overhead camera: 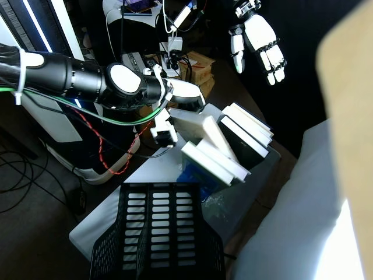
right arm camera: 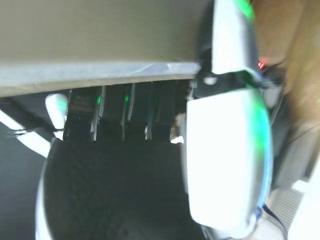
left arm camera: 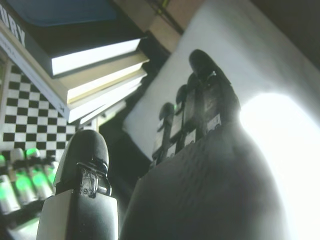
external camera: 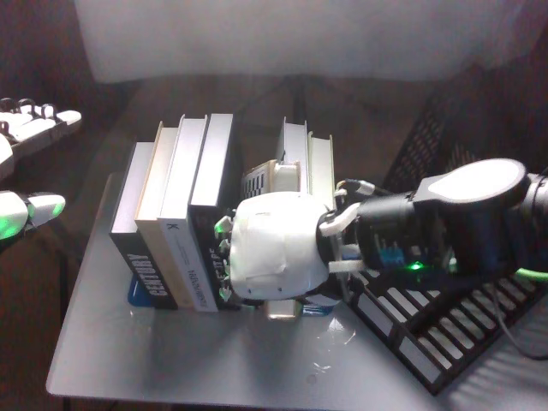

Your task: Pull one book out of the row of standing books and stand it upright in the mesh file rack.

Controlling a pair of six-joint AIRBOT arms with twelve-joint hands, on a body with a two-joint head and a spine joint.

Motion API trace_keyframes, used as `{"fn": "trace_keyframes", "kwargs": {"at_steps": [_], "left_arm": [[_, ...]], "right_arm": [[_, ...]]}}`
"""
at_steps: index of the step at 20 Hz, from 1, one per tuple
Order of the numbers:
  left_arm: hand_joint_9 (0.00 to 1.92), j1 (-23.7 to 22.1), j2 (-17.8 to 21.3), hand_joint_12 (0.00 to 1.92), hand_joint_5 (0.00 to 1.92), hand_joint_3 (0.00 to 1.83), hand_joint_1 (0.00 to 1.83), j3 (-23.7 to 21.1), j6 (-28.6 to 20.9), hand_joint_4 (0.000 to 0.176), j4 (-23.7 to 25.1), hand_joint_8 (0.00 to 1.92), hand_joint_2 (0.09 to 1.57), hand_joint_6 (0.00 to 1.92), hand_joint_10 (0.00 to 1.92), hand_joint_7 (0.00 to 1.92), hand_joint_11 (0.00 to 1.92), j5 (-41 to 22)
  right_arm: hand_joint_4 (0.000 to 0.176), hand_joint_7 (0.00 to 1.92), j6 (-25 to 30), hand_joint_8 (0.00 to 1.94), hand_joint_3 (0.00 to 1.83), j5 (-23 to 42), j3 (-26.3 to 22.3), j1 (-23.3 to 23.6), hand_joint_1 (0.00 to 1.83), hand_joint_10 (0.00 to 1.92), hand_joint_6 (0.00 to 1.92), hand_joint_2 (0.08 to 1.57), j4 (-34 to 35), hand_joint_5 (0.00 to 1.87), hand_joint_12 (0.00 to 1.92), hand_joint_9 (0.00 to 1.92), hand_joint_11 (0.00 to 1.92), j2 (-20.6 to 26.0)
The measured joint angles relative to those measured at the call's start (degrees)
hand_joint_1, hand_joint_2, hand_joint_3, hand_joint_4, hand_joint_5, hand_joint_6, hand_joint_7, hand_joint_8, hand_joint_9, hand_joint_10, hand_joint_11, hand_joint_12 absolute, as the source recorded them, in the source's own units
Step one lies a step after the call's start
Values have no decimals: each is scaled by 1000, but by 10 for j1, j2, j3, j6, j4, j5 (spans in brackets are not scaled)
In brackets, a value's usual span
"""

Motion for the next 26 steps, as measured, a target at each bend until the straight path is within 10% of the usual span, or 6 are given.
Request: {"fn": "trace_keyframes", "kwargs": {"at_steps": [3, 11, 23, 26], "left_arm": [[0, -2, 0, 407, 26, 0, 415, 0, 0, 68, 0, 0, 1384, 3, 0, 0, 0, 0], [0, -6, -13, 129, 16, 0, 426, 8, -6, 67, 1, 0, 1390, 2, 0, 0, 0, 0], [0, -13, -18, 0, 25, 1, 453, 11, -9, 40, 6, 0, 1390, 0, 0, 0, 0, 0], [0, -14, -18, 0, 44, 0, 469, 10, -11, 8, 9, 0, 1386, 6, 0, 0, 0, 0]], "right_arm": [[0, 1276, 91, 377, 0, 21, 0, 23, 1399, 1112, 773, 1036, -71, 1099, 1515, 1023, 830, 7], [0, 977, 136, 1042, 6, 57, 5, 50, 1383, 1309, 862, 1114, -52, 902, 1582, 951, 902, 34], [0, 841, 194, 1270, 0, 109, 0, 118, 1360, 1525, 1063, 1191, -54, 772, 1749, 802, 741, 105], [0, 838, 194, 1228, 2, 103, 1, 147, 1360, 1491, 1072, 1178, -53, 796, 1757, 839, 781, 129]]}}
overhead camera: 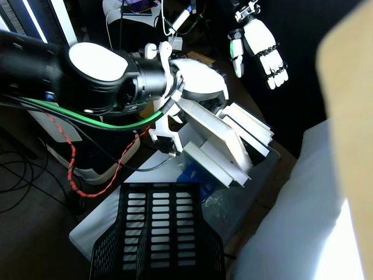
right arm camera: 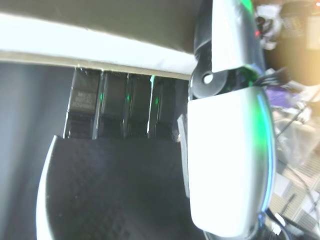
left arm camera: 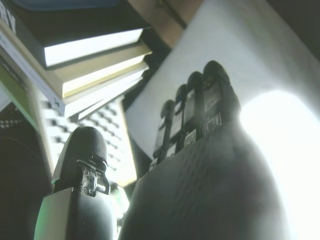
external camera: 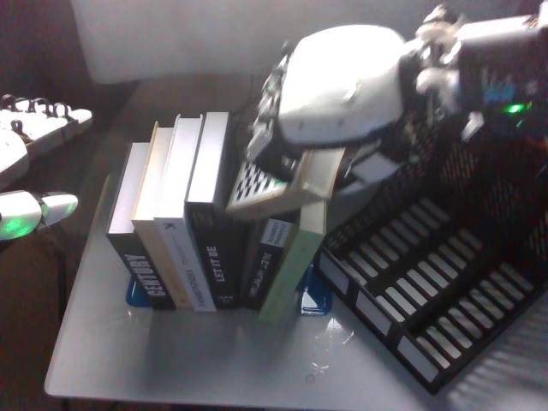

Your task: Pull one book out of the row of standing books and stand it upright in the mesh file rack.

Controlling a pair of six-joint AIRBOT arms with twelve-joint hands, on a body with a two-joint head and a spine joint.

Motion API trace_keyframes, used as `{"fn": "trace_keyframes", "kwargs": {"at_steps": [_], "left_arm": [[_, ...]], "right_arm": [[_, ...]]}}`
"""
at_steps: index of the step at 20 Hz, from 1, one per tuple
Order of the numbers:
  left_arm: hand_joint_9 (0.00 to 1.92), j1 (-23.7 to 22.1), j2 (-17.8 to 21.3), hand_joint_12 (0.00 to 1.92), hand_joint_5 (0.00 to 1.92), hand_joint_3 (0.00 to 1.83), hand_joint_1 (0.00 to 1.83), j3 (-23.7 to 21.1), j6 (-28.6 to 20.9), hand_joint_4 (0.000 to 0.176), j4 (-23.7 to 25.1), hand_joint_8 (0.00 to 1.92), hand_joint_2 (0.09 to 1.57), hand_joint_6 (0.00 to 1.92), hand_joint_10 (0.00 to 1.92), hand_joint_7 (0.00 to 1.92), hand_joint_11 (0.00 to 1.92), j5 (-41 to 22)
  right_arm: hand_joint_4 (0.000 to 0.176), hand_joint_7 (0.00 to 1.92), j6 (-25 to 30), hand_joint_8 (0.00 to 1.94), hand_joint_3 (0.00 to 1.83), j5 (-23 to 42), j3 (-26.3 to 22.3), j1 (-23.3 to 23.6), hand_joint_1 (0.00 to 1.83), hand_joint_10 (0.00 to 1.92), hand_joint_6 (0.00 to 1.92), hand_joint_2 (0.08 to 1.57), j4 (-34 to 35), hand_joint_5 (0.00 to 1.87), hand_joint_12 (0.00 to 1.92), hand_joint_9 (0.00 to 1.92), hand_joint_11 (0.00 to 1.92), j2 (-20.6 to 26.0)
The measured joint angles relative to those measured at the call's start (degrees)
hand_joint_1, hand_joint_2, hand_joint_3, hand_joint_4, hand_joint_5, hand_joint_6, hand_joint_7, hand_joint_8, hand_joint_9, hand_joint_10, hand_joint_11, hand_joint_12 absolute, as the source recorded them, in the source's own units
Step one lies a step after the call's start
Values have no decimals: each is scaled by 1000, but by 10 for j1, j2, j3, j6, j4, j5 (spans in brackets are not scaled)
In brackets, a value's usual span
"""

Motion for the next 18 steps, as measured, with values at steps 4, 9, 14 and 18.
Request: {"fn": "trace_keyframes", "kwargs": {"at_steps": [4, 9, 14, 18], "left_arm": [[0, -2, 0, 0, 27, 1, 504, 0, -1, 10, 2, 0, 1391, 0, 0, 0, 0, -1], [0, -2, 0, 0, 33, 3, 515, 0, -2, 0, 4, 0, 1402, 6, 0, 0, 1, -1], [0, -2, 0, 0, 31, 3, 502, 0, -2, 6, 8, 0, 1406, 3, 0, 0, 0, -1], [0, -2, 0, 0, 47, 0, 543, 0, -3, 0, 9, 0, 1401, 6, 0, 0, 0, -1]], "right_arm": [[0, 862, 4, 1252, 3, 2, 0, 33, 1354, 1521, 1075, 1181, 19, 815, 1845, 779, 590, 26], [0, 763, 5, 1483, 2, -1, -7, 76, 1201, 1563, 1065, 1206, 20, 878, 1921, 605, 331, 59], [0, 829, 6, 1239, 0, -5, -11, 129, 1350, 1538, 1188, 1197, 17, 782, 1921, 757, 393, 90], [0, 886, 6, 1309, 0, -3, -16, 169, 1205, 1492, 1173, 1190, 14, 812, 1910, 809, 467, 111]]}}
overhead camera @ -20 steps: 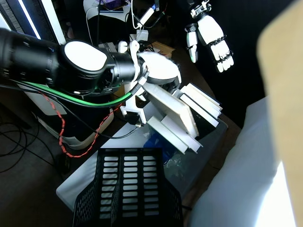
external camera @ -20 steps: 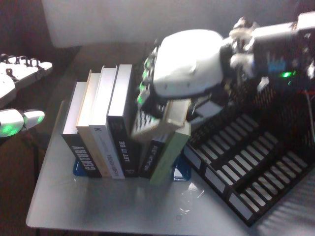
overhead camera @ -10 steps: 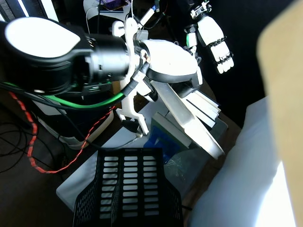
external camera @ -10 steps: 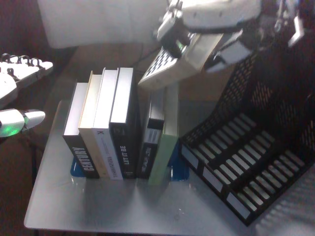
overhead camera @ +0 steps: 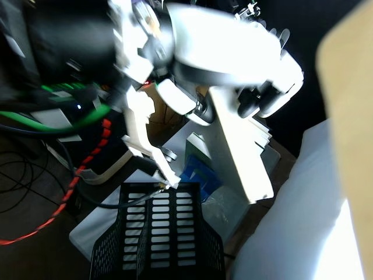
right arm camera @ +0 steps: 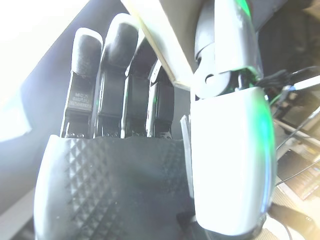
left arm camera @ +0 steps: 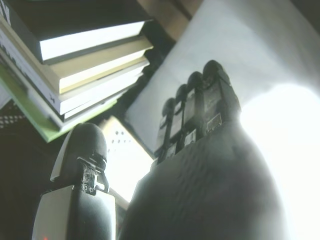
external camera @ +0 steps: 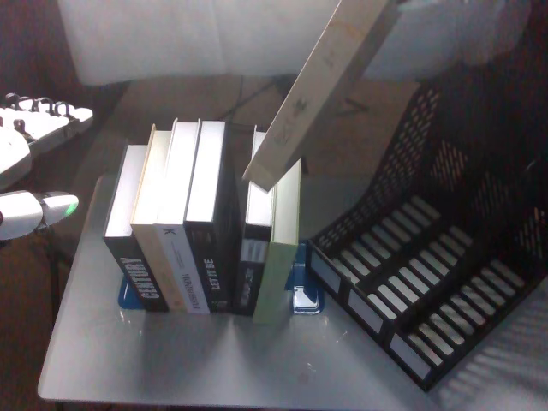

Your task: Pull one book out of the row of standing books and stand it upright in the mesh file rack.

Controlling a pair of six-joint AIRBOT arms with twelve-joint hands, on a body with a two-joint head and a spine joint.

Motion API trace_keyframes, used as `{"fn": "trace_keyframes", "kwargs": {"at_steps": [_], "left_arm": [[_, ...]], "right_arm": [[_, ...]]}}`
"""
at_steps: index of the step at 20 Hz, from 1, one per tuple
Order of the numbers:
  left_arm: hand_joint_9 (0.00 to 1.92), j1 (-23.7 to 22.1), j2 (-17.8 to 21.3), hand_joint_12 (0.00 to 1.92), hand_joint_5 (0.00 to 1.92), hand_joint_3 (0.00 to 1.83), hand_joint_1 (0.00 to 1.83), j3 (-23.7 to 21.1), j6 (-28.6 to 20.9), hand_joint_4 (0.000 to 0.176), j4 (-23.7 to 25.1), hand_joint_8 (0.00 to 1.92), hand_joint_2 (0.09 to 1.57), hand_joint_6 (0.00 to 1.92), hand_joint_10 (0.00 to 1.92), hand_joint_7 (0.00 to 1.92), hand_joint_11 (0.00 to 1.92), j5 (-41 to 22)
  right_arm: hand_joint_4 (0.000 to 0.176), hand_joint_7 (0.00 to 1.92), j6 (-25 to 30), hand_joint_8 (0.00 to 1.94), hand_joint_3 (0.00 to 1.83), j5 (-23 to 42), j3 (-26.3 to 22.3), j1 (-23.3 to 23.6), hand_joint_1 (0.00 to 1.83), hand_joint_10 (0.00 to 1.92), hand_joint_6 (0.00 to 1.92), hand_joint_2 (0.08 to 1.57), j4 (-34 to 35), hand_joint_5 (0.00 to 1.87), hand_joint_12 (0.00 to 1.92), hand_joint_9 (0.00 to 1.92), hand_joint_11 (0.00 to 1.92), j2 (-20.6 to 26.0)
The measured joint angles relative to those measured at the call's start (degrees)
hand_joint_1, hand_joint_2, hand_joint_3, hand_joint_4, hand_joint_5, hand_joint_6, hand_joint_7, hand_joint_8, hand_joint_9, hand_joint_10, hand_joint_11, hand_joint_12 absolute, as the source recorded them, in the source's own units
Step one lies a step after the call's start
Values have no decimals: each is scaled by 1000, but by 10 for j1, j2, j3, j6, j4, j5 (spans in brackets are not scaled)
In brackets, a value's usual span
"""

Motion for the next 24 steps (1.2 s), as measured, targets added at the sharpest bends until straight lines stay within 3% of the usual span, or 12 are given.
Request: {"fn": "trace_keyframes", "kwargs": {"at_steps": [1, 3, 4, 5, 6, 11, 14, 16, 18, 21, 24], "left_arm": [[0, 0, 0, 0, 47, 0, 559, 0, 0, 0, 0, 0, 1399, 4, 0, 0, 0, 0], [0, 0, 0, 0, 39, 1, 530, 0, 0, 0, 0, 0, 1403, 1, 0, 0, 0, 0], [0, -1, 0, 0, 40, 1, 528, 0, 0, 0, 2, 0, 1404, 1, 0, 0, 0, 0], [0, -4, 0, 0, 39, 2, 531, 0, 0, 0, 2, 0, 1405, 1, 0, 0, 0, 1], [0, -6, 0, 0, 40, 1, 541, 0, 0, 0, 2, 0, 1404, 1, 0, 0, 0, 0], [0, -7, 0, 0, 42, 1, 533, 0, 0, 0, 4, 0, 1409, 6, 0, 0, 1, 1], [0, -7, -2, 0, 43, 1, 549, -1, 0, 0, 4, 0, 1410, 2, 0, 0, 0, 2], [0, -7, -2, 0, 45, 2, 532, -3, 0, 0, 5, 0, 1411, 2, 0, 0, 0, 3], [0, -6, -2, 0, 36, 6, 515, -7, 0, 0, 1, 0, 1424, 0, 0, 0, 0, 2], [0, -5, 4, 0, 26, 8, 498, -15, -1, 0, 2, 0, 1435, 1, 0, 0, 0, 2], [0, -2, 5, 0, 26, 5, 510, -15, -1, 0, -2, 0, 1436, 0, 0, 0, 0, 2]], "right_arm": [[0, 940, 0, 1134, 0, -1, -3, 7, 1358, 1366, 1174, 1161, -7, 810, 1785, 820, 423, 5], [0, 943, 32, 1059, 0, -2, -12, 40, 1366, 1311, 1182, 1147, -61, 821, 1700, 869, 435, 18], [0, 952, 45, 1057, 0, 0, -13, 51, 1368, 1288, 1185, 1144, -71, 825, 1683, 871, 420, 24], [0, 928, 59, 1053, 0, 1, -19, 69, 1369, 1285, 1180, 1143, -79, 828, 1616, 902, 563, 36], [0, 902, 63, 1063, 1, 3, -21, 78, 1366, 1311, 1172, 1146, -83, 853, 1603, 882, 587, 43], [0, 842, 66, 1166, 2, -20, -35, 110, 1356, 1386, 1239, 1173, -124, 818, 1659, 820, 541, 72], [0, 833, 155, 1190, 0, -19, -49, 132, 1356, 1405, 1256, 1183, -224, 794, 1662, 809, 577, 92], [0, 856, 181, 1169, 0, -14, -51, 131, 1360, 1378, 1247, 1175, -264, 811, 1637, 811, 598, 99], [0, 852, 199, 1177, 0, -17, -51, 130, 1360, 1372, 1246, 1175, -289, 799, 1657, 825, 559, 101], [0, 868, 272, 1153, 0, -18, -54, 127, 1358, 1402, 1293, 1183, -367, 759, 1747, 806, 410, 101], [0, 857, 327, 1198, 0, -5, -54, 127, 1360, 1482, 1167, 1185, -435, 763, 1805, 809, 551, 106]]}}
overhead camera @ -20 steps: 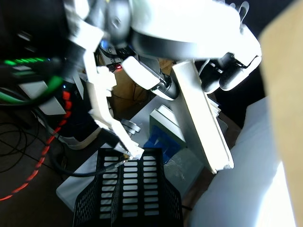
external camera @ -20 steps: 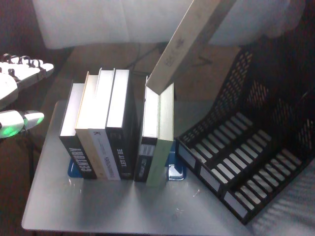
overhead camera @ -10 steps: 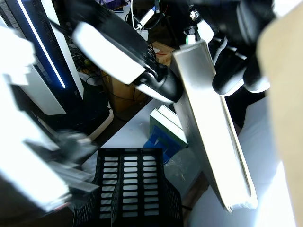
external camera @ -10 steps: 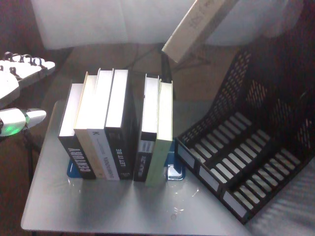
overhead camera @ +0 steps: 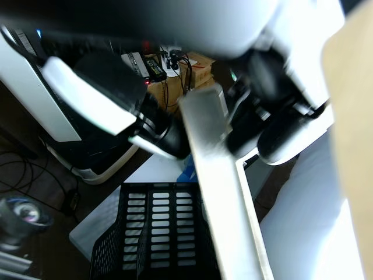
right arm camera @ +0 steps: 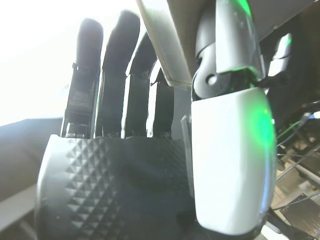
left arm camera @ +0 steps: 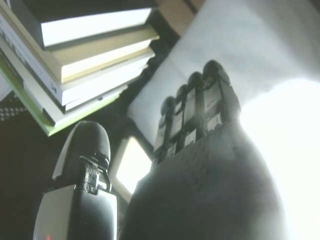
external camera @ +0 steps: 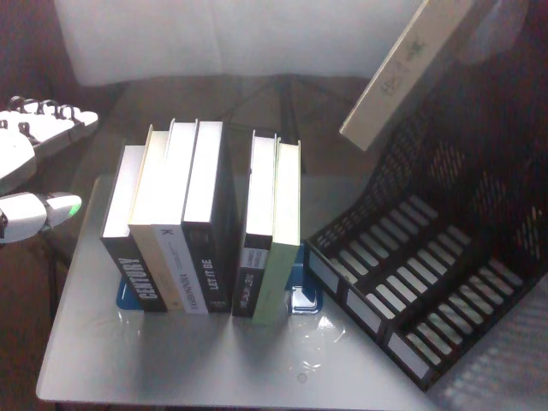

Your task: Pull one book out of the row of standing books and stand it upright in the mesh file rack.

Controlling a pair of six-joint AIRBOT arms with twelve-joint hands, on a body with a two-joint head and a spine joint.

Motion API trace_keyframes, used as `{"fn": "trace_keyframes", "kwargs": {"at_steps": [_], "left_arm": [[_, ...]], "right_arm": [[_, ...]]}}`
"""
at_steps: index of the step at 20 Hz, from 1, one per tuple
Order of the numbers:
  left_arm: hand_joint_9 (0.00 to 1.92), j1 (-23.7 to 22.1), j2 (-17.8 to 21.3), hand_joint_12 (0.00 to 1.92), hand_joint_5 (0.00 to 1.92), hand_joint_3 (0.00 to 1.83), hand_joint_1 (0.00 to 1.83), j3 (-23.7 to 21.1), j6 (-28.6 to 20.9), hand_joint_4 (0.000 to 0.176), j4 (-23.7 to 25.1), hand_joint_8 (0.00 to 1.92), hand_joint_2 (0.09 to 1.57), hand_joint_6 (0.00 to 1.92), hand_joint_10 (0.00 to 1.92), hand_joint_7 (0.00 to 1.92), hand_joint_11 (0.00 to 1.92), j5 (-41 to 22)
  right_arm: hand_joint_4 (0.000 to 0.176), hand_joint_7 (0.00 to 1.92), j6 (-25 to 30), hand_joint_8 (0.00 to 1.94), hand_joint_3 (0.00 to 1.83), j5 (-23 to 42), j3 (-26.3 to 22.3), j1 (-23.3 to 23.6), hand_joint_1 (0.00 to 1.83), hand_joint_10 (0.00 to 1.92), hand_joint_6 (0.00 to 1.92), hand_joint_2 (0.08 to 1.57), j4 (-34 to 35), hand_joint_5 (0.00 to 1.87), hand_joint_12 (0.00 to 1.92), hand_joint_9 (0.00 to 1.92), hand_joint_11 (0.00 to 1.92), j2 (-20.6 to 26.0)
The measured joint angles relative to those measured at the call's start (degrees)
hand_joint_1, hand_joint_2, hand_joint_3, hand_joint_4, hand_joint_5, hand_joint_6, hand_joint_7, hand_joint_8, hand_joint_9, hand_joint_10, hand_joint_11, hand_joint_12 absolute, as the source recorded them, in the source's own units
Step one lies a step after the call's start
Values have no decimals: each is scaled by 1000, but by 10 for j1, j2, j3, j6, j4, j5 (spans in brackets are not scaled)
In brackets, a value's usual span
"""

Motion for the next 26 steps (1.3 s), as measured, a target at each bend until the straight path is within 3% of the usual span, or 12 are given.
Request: {"fn": "trace_keyframes", "kwargs": {"at_steps": [1, 3, 4, 6, 8, 11, 13, 15, 19, 22, 24, 26], "left_arm": [[0, 0, 0, 0, 15, 5, 489, 0, 0, 7, -2, 0, 1438, 0, 0, 0, 0, 0], [0, 2, 0, 0, 28, 0, 566, 0, 0, 0, -2, 0, 1436, 5, 0, 0, 0, -2], [0, 2, 0, 0, 28, 0, 600, -1, 0, 0, -2, 0, 1432, 4, 0, 0, 0, -2], [0, 2, 1, 0, 39, 0, 681, -2, 0, 0, -5, 0, 1416, 4, 0, 0, 0, -2], [0, 3, 2, 0, 37, 0, 682, -3, 0, 0, -6, 0, 1412, 1, 0, 0, 0, -2], [0, 13, 9, 0, 18, 5, 593, -9, 0, 0, -12, 0, 1430, 3, 0, 0, 0, -11], [0, 18, 13, 0, 3, 5, 534, -11, -1, 0, -20, 0, 1441, 0, 0, 0, 0, -17], [0, 19, 15, 0, 0, 4, 481, -14, -1, 0, -25, 0, 1444, 0, 0, 0, 0, -23], [0, 21, 15, 0, 0, 7, 419, -16, -1, 0, -24, 0, 1463, 0, 0, 0, 0, -30], [0, 24, 15, 0, 0, 6, 395, -17, -1, 0, -25, 0, 1470, 0, 0, 0, 0, -42], [0, 25, 15, 0, 0, 6, 379, -17, -1, 0, -24, 0, 1475, 0, 0, 0, 0, -50], [0, 27, 15, 0, 0, 6, 356, -17, -1, 0, -26, 0, 1484, 0, 0, 0, 0, -58]], "right_arm": [[0, 855, 13, 1185, 0, 0, 0, 0, 1360, 1455, 1204, 1184, -17, 758, 1761, 817, 549, 1], [0, 811, 47, 1369, 3, 0, -3, -4, 1360, 1622, 949, 1199, -62, 807, 1909, 782, 631, 1], [0, 789, 53, 1373, 4, 2, -3, -10, 1352, 1602, 1078, 1212, -69, 775, 1892, 732, 554, 2], [0, 877, 59, 1398, 0, 5, -3, -23, 1240, 1551, 1027, 1186, -81, 849, 1914, 783, 557, 2], [0, 712, 61, 1348, 3, 6, -2, -38, 1204, 1350, 1231, 1212, -88, 888, 1920, 483, 155, 0], [0, 534, 61, 1603, 6, 5, 2, -65, 1179, 1739, 1218, 1264, -92, 865, 1921, 203, 18, -16], [0, 657, 61, 1720, 2, 9, 8, -74, 1198, 1903, 1078, 1260, -91, 807, 1921, 624, 453, -29], [0, 699, 61, 1728, 0, 7, 14, -82, 1200, 1885, 1108, 1268, -91, 754, 1921, 787, 707, -43], [0, 618, 55, 1778, 5, 9, 17, -89, 1183, 1919, 1133, 1279, -92, 780, 1921, 583, 643, -52], [0, 693, 51, 1377, 0, 6, 17, -89, 1336, 1468, 1329, 1226, -94, 721, 1712, 821, 779, -54], [0, 696, 43, 1363, 0, 6, 17, -89, 1346, 1458, 1285, 1215, -94, 748, 1749, 834, 596, -59], [0, 744, 37, 1326, 0, 6, 17, -89, 1337, 1408, 1364, 1213, -94, 672, 1681, 887, 803, -65]]}}
